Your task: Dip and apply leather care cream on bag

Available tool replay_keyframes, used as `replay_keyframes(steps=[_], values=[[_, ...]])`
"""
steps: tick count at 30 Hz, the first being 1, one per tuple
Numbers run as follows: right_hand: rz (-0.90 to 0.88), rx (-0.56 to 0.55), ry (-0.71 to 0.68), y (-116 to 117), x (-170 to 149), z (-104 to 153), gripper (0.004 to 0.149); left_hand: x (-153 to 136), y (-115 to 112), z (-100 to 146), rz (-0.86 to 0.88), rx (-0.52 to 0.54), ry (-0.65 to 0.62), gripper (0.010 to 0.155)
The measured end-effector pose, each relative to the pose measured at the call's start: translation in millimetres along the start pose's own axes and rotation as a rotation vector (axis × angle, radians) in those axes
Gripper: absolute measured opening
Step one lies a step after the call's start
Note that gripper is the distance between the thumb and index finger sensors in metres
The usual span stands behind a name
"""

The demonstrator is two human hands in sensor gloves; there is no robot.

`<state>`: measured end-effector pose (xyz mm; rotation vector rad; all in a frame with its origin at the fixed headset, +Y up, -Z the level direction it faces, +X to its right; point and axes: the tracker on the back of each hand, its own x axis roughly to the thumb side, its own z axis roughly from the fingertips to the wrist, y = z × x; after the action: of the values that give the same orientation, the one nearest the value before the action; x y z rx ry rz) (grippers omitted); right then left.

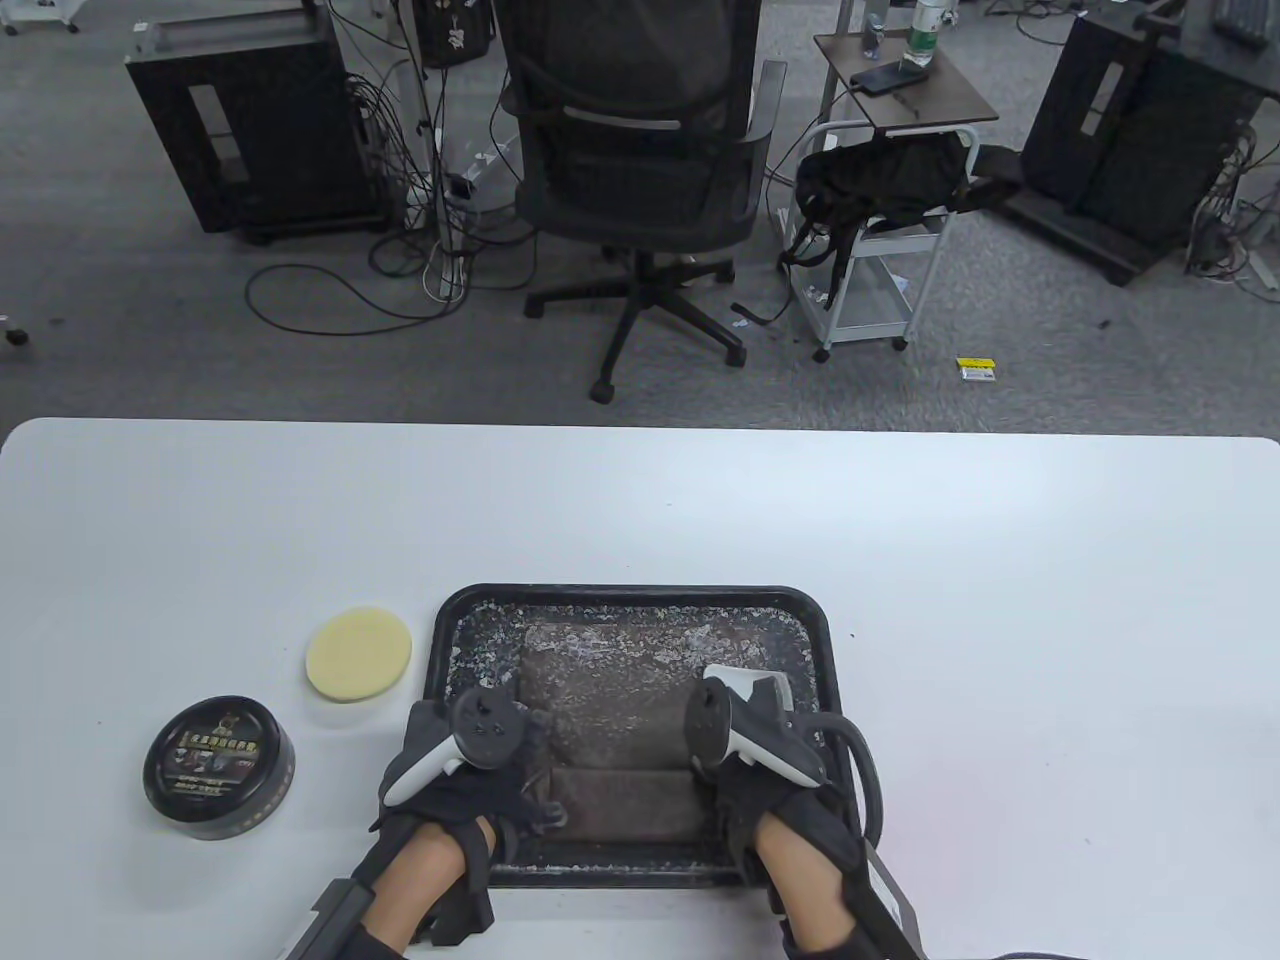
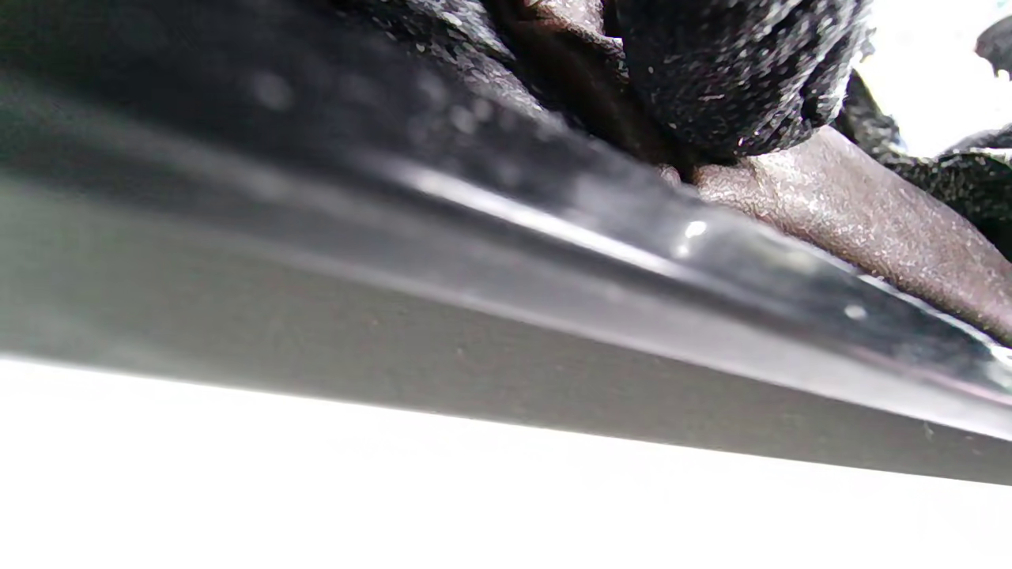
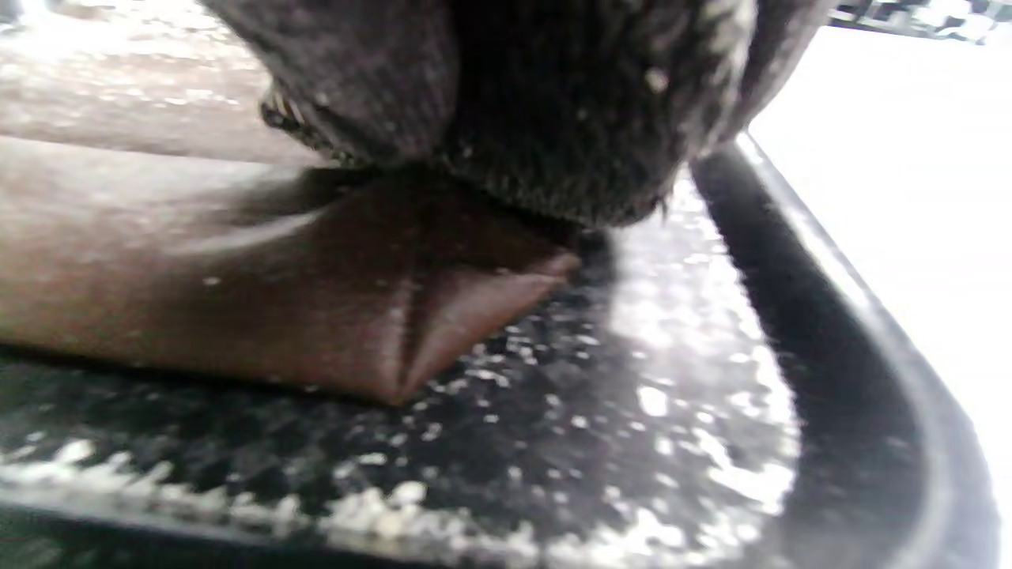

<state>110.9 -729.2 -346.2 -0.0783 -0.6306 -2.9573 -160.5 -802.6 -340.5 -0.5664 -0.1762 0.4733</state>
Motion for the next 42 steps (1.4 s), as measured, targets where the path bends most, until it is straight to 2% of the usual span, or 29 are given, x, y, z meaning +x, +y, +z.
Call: replay_keyframes(steps=[4, 9, 12, 19, 26, 32, 35, 42], values=[[-0.002, 0.004, -0.006, 1, -3, 1, 0.058, -1, 1, 0, 0.002, 0.002, -0.002, 0.086], [0.115, -0.048, -0.073, 4, 21, 4, 0.058, -4, 1, 0, 0.036, -0.001, -0.021, 0.08], [0.18, -0.091, -0.143, 7, 42, 7, 0.058, -5, 1, 0, 0.07, 0.007, -0.029, 0.075], [0.194, -0.218, -0.348, 18, 90, 20, 0.059, -7, 2, 0, 0.117, 0.016, -0.037, 0.061], [0.12, -0.278, -0.511, 23, 112, 30, 0.058, -8, 5, 0, 0.102, 0.014, -0.023, 0.06], [0.038, -0.23, -0.605, 20, 114, 34, 0.057, -6, 4, 0, 0.054, 0.011, -0.005, 0.06], [0.009, -0.154, -0.654, 18, 113, 34, 0.056, -6, 5, 0, 0.044, 0.011, 0.002, 0.06], [0.066, 0.007, -0.662, 16, 103, 38, 0.054, -5, 6, 1, 0.039, 0.015, 0.01, 0.06]])
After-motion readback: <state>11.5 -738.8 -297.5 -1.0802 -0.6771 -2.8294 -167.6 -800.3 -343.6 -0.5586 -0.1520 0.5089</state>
